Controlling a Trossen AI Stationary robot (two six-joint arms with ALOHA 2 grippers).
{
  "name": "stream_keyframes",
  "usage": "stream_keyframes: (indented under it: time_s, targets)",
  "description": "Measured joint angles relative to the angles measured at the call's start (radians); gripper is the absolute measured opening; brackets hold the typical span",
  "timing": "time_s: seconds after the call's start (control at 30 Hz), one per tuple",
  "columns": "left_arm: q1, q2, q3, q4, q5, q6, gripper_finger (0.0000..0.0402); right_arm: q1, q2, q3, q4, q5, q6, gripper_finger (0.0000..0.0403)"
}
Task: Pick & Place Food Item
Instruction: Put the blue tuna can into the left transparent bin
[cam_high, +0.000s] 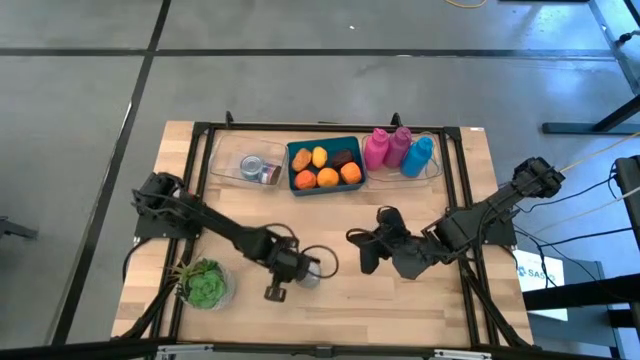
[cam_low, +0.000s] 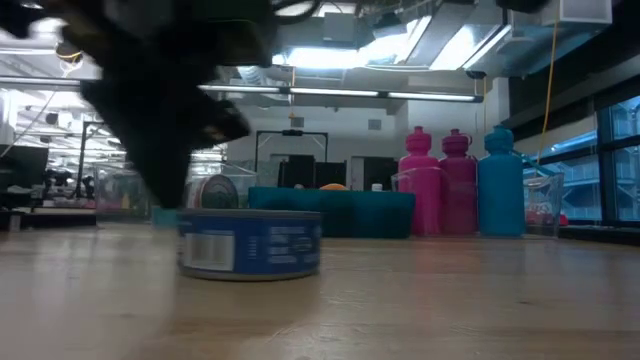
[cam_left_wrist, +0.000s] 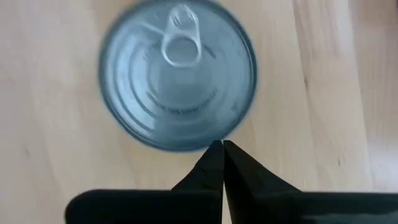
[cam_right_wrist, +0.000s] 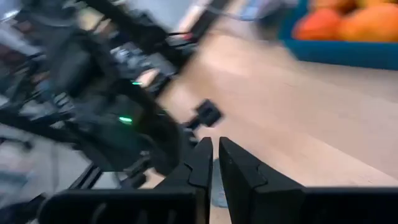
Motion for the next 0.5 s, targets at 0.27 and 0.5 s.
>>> stream_keyframes:
  time_s: [0.27, 0.5]
  targets:
    - [0.118, 0.002, 0.0, 0.075, 0.056, -0.027, 0.0001, 0.075, -0.003, 0.0, -0.339, 0.014, 0.389, 0.0004]
    - [0.163, -0.008, 0.0, 0.068, 0.151, -0.298, 0.0002, 0.076, -0.003, 0.0, -0.371, -0.031, 0.433, 0.0007]
